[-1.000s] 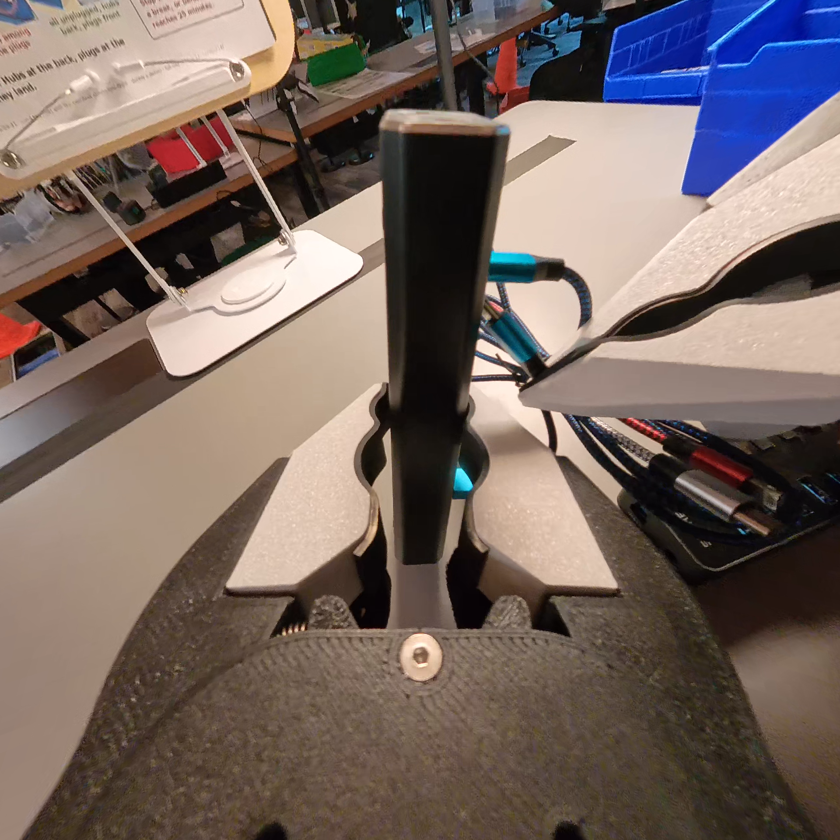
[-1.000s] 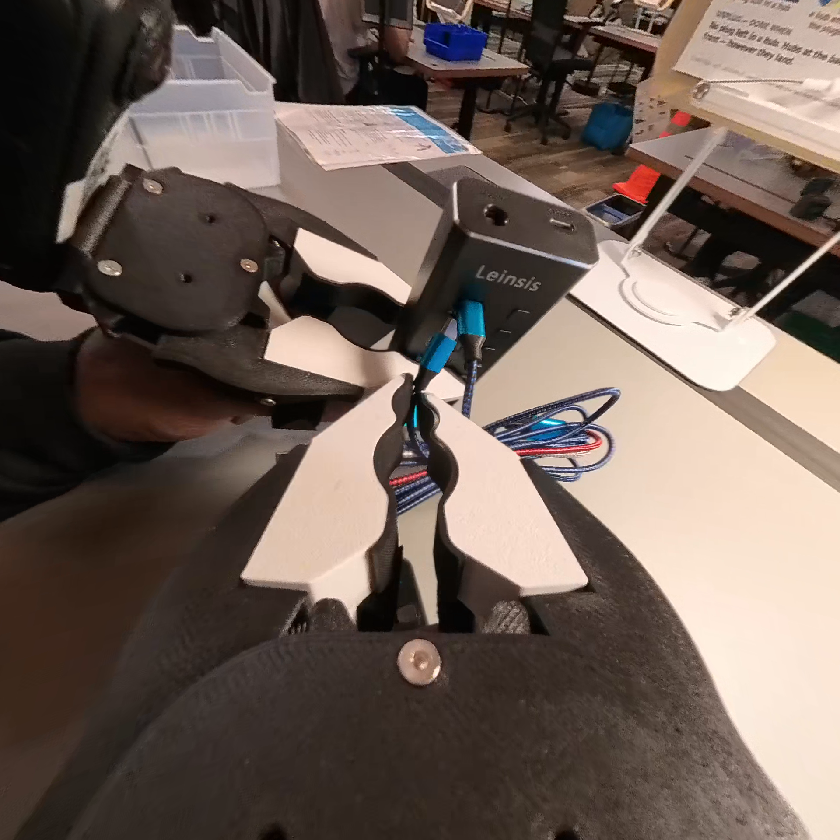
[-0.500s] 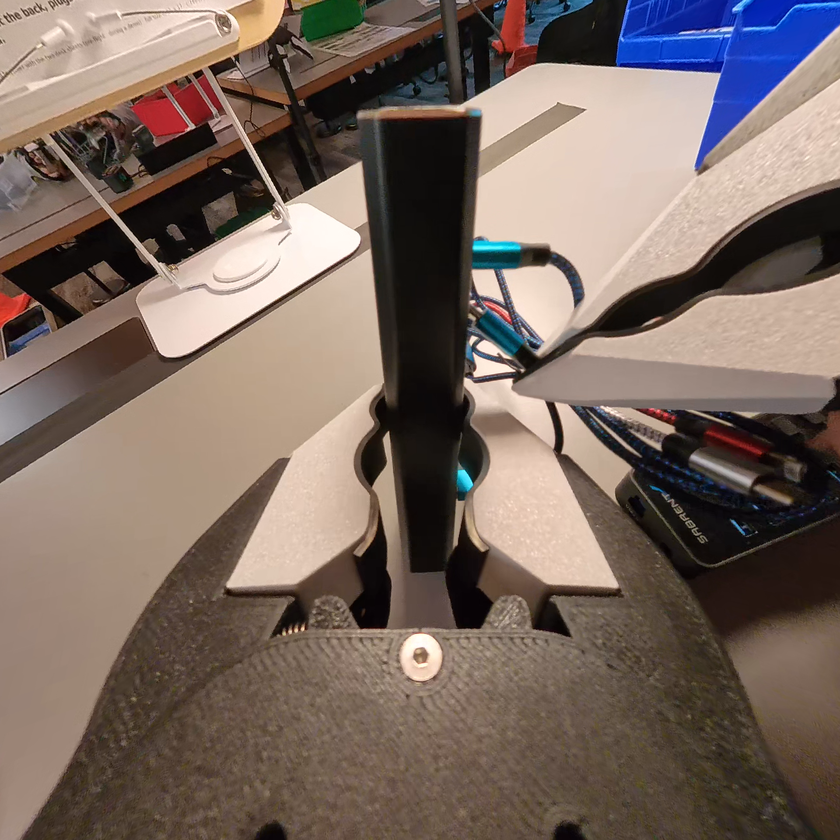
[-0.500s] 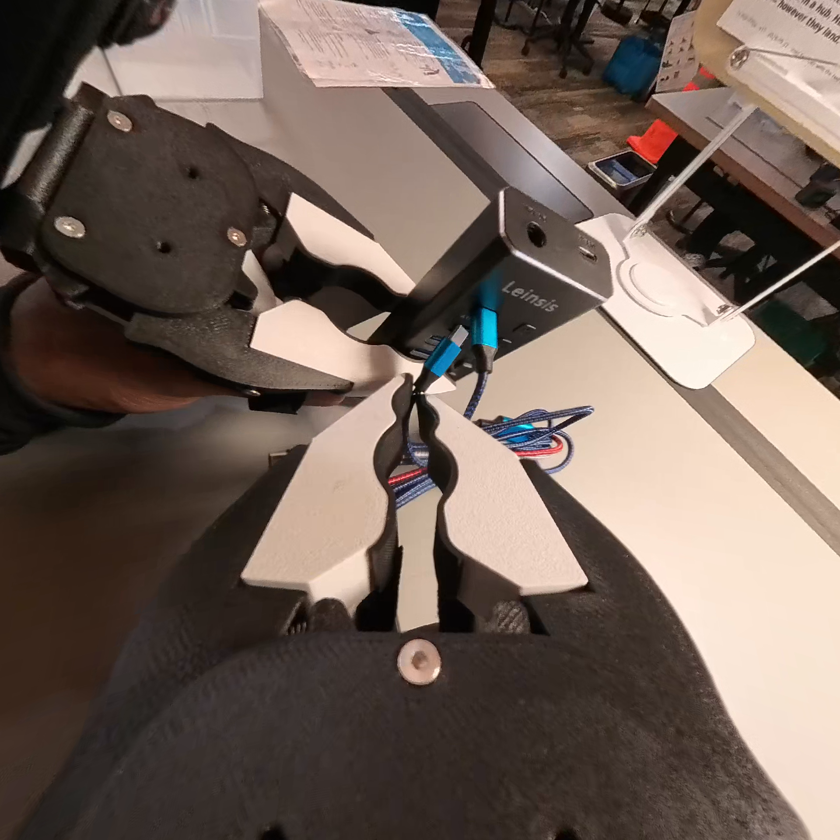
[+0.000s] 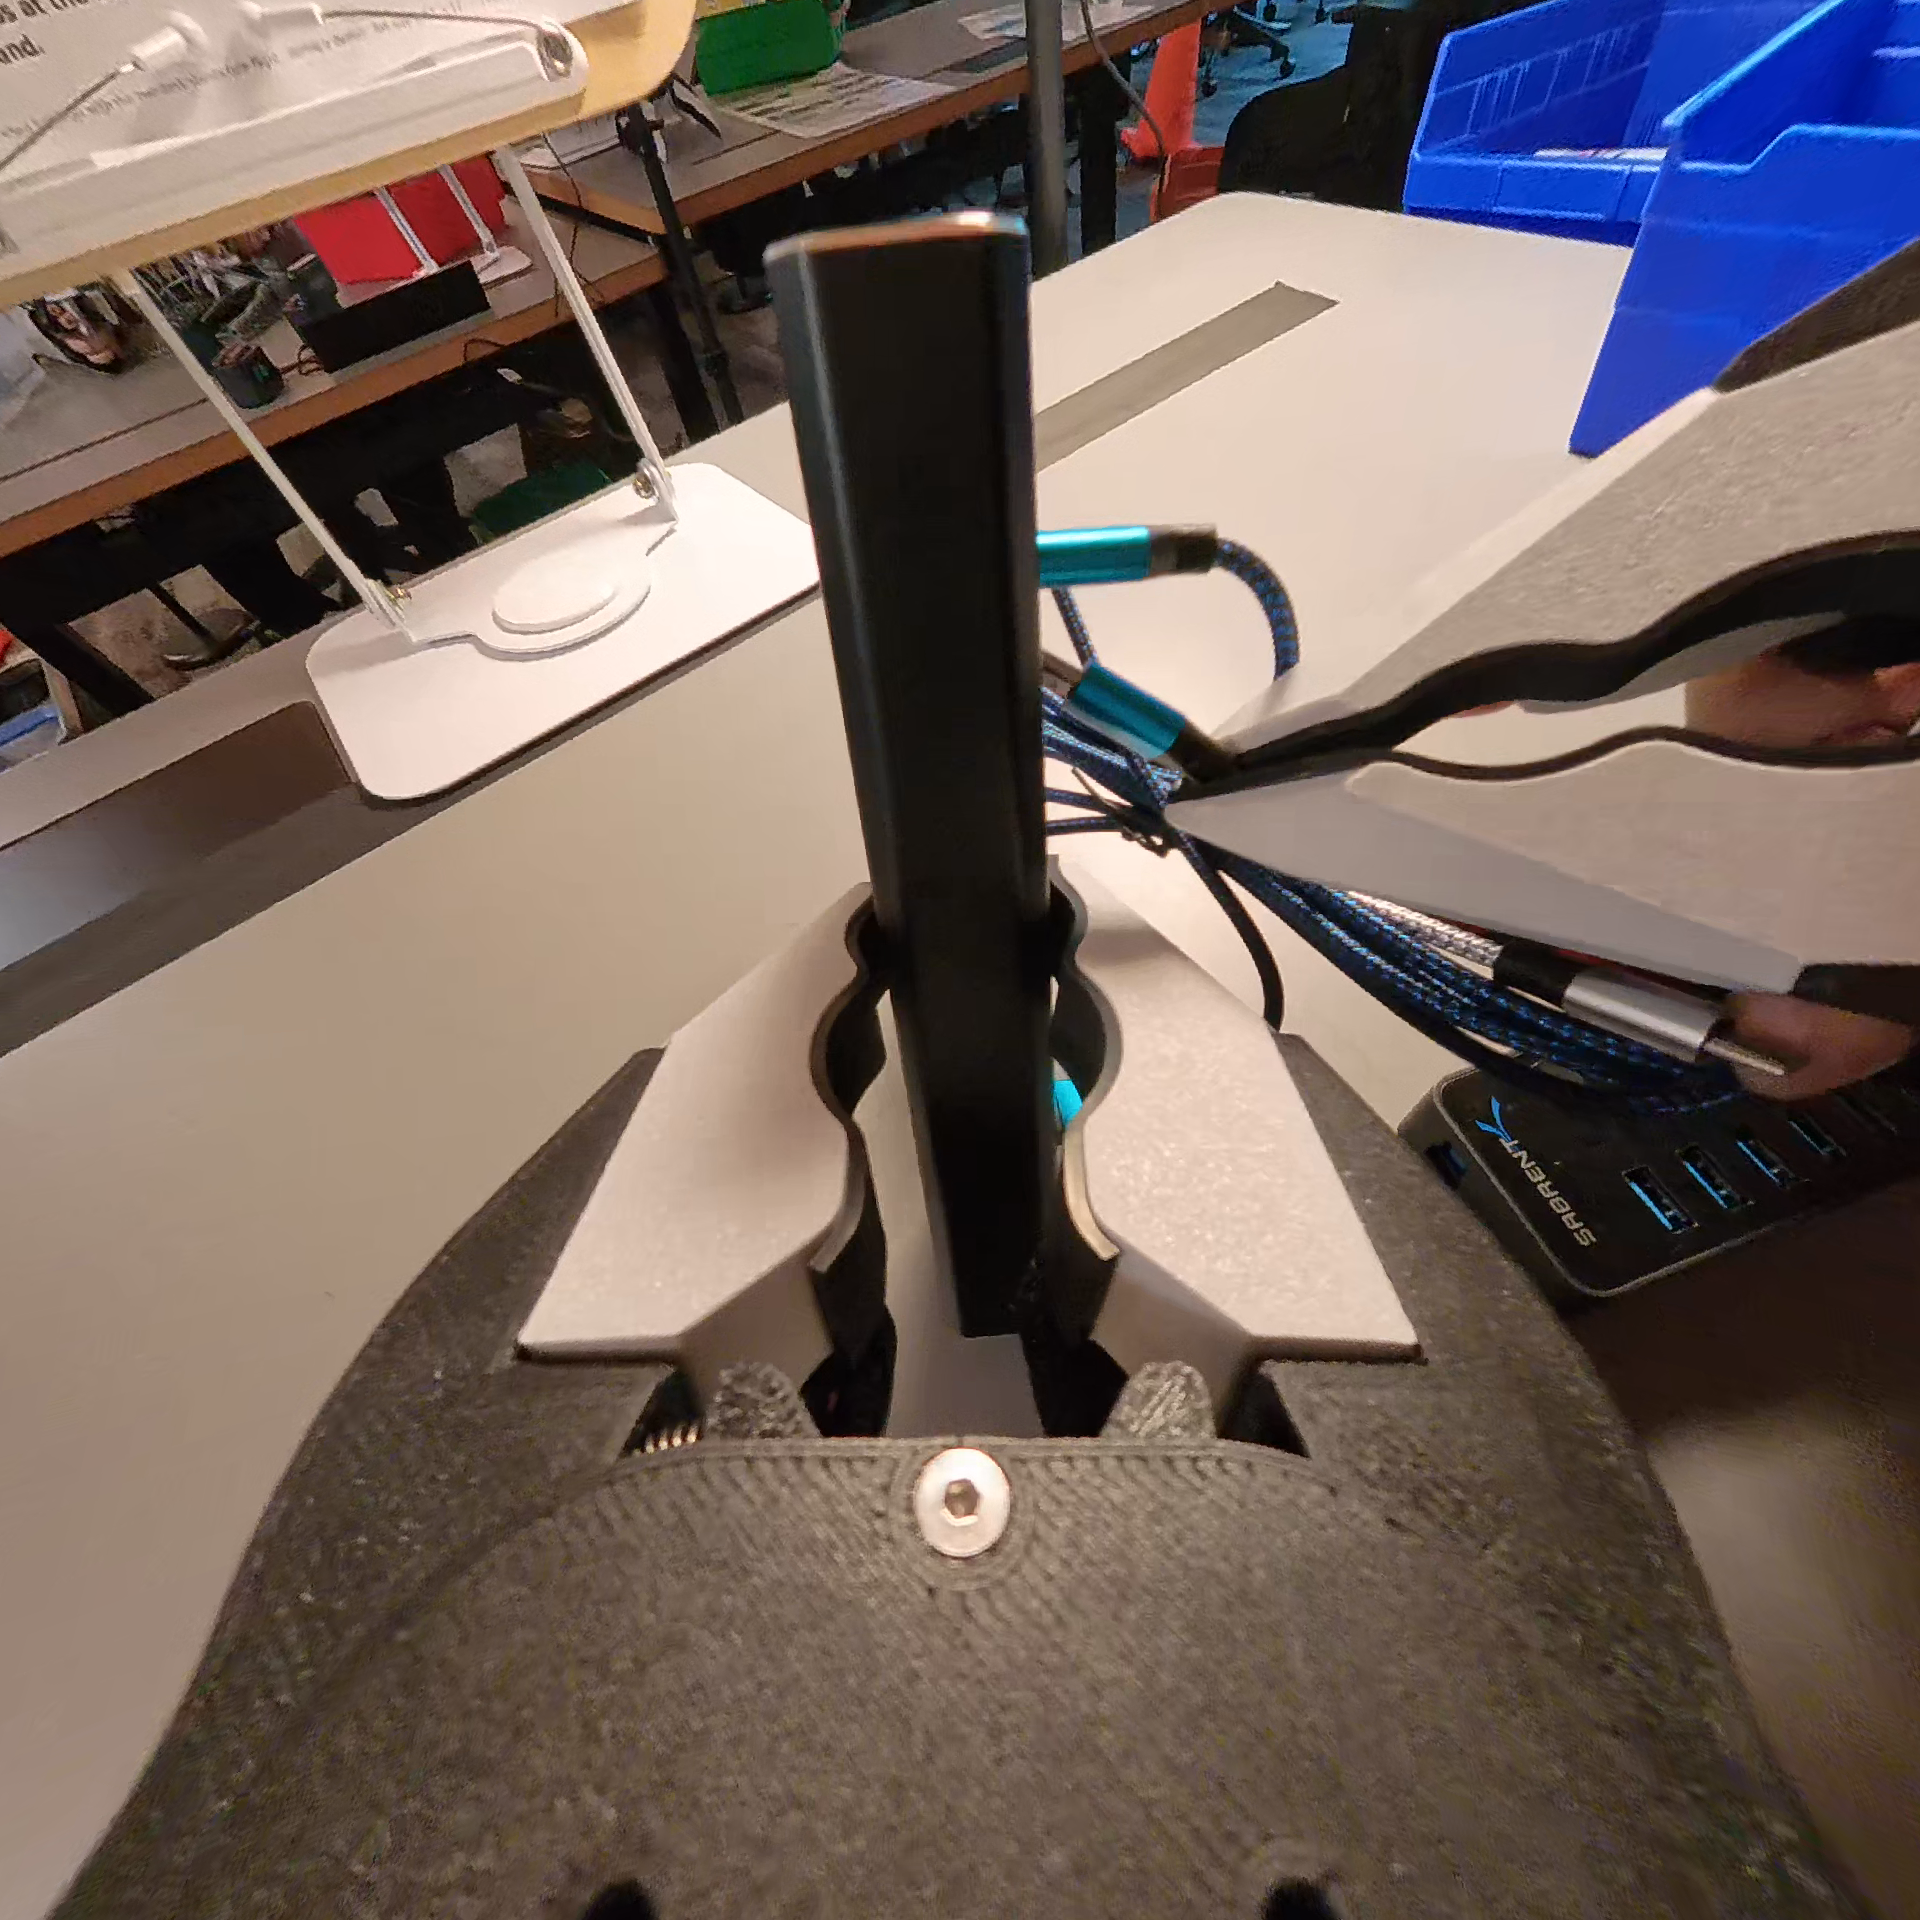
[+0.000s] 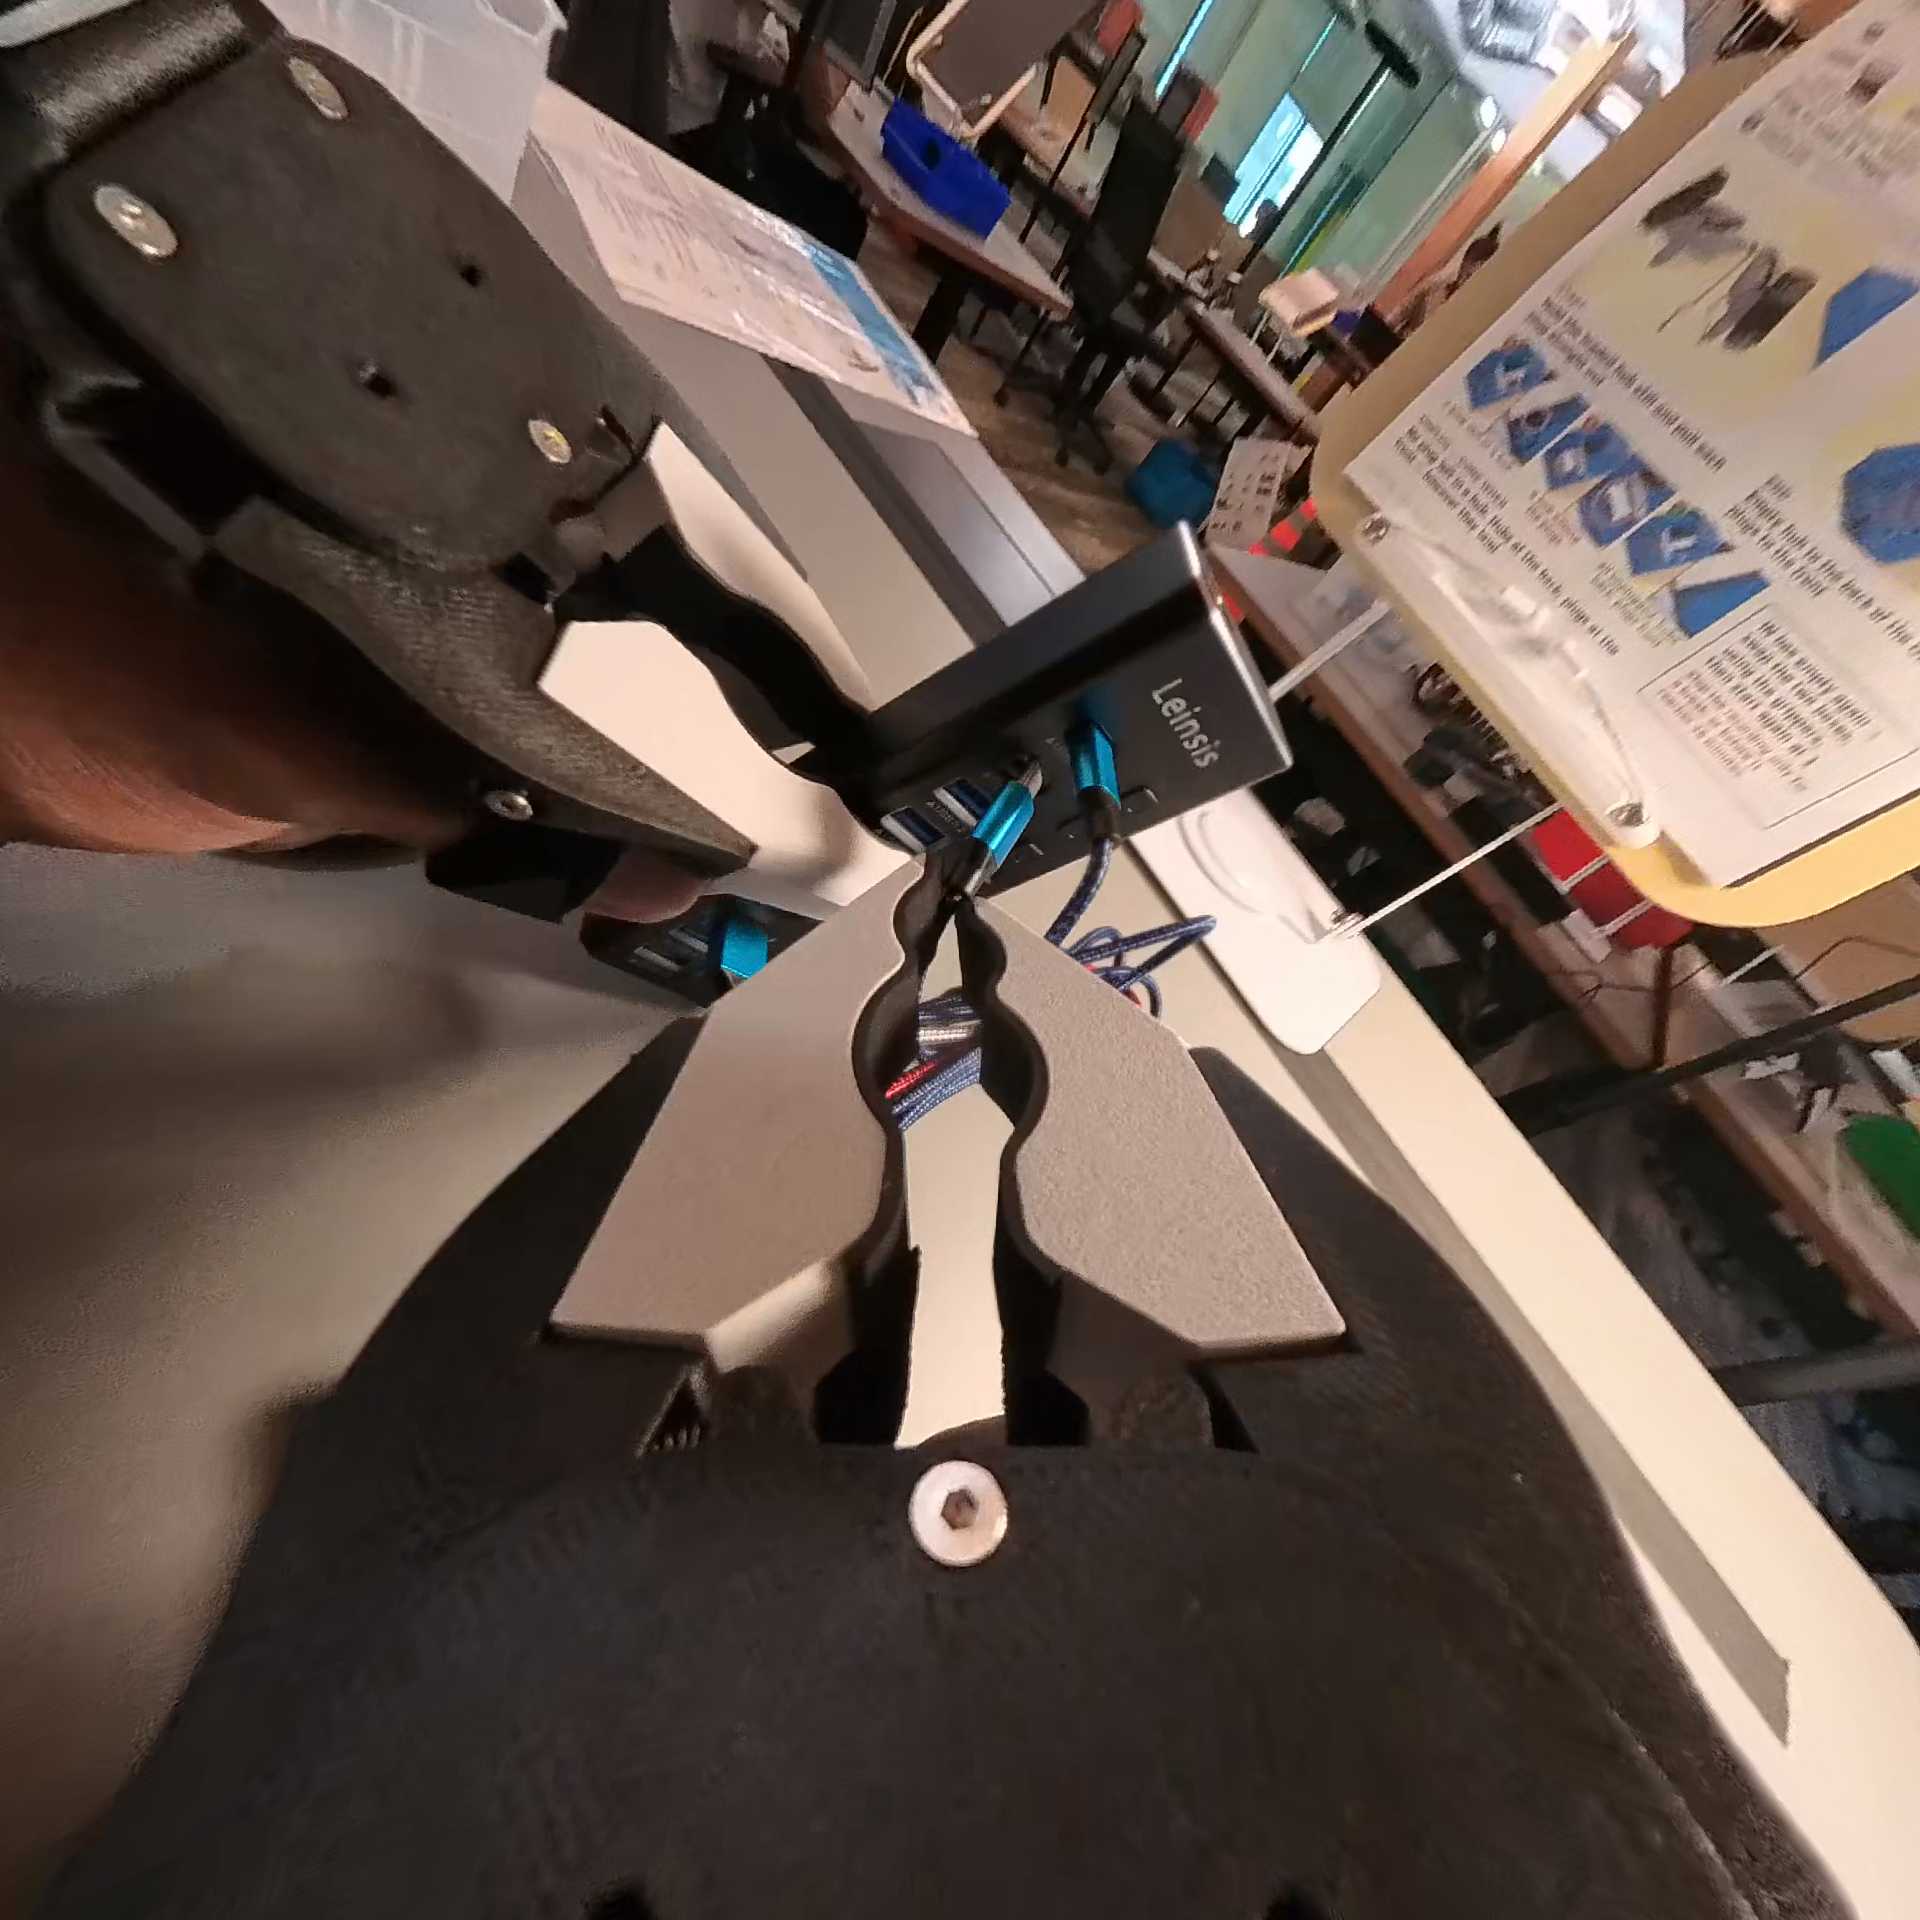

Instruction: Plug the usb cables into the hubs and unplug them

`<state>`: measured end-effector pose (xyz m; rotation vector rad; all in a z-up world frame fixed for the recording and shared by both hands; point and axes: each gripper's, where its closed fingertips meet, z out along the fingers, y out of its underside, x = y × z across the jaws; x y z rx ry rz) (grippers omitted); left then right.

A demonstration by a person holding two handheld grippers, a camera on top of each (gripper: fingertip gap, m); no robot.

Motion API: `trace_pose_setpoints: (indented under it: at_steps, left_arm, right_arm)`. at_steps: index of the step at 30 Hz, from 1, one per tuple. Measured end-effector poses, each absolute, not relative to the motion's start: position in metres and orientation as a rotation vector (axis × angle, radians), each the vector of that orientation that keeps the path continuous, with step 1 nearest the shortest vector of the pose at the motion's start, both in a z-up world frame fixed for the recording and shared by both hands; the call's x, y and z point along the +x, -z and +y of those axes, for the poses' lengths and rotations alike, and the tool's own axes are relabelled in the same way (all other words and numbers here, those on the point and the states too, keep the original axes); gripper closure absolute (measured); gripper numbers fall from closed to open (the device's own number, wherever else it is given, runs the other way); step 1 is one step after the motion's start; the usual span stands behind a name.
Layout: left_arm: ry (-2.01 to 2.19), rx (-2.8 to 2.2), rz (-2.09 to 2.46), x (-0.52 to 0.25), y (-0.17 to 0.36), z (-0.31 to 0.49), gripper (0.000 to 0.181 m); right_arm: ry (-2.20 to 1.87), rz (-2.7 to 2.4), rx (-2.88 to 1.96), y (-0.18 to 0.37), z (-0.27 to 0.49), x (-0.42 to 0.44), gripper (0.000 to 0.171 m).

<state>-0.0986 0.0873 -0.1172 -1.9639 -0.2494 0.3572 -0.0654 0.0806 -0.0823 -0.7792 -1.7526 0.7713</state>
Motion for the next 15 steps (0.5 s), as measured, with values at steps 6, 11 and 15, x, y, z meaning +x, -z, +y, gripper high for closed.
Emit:
trace_pose_setpoints:
  at_steps: [6, 11, 15]
  left_arm:
    - [-0.325, -1.948, -0.263, -0.100, 0.112, 0.085, 0.150]
    - [-0.318, -1.950, -0.272, -0.102, 0.112, 0.083, 0.150]
    - [-0.317, -1.939, -0.277, -0.104, 0.108, 0.081, 0.150]
  right_arm:
    - [-0.713, -1.704, -0.679, 0.074, 0.079, -0.068, 0.169]
    - [-0.586, -1.690, -0.566, 0.073, 0.075, -0.071, 0.169]
    - [-0.521, -1.658, -0.481, 0.069, 0.071, -0.072, 0.170]
